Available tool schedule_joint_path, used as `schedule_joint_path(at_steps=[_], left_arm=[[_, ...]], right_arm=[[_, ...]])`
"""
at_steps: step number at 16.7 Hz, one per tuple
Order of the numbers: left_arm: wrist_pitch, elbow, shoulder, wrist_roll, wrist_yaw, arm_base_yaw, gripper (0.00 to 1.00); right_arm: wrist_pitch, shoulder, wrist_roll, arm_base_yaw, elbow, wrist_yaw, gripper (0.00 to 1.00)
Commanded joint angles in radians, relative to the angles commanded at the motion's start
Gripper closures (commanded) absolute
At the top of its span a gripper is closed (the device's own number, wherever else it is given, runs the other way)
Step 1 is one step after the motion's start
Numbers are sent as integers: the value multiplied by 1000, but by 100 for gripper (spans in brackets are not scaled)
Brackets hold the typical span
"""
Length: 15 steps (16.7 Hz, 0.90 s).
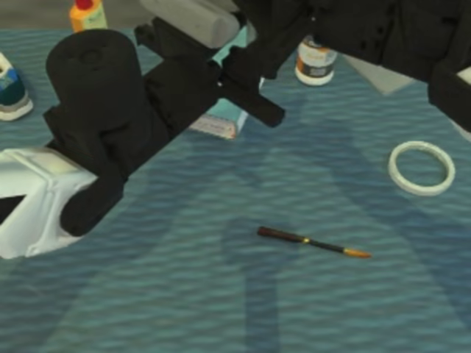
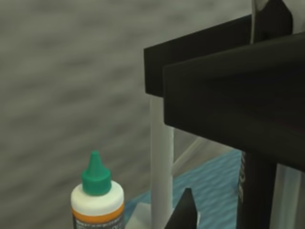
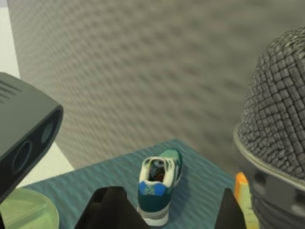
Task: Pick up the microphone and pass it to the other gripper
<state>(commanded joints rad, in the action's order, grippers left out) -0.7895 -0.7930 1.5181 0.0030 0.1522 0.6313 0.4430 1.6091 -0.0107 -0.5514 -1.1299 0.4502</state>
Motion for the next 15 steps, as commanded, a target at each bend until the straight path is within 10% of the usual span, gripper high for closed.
schedule_joint_path(at_steps=[4,15], left_arm=[[0,0,0,0,0,0,0],[8,49,-30,3,1,-17,0]], right_arm=[[0,0,0,0,0,0,100],[0,-24,-4,21,4,15,100]])
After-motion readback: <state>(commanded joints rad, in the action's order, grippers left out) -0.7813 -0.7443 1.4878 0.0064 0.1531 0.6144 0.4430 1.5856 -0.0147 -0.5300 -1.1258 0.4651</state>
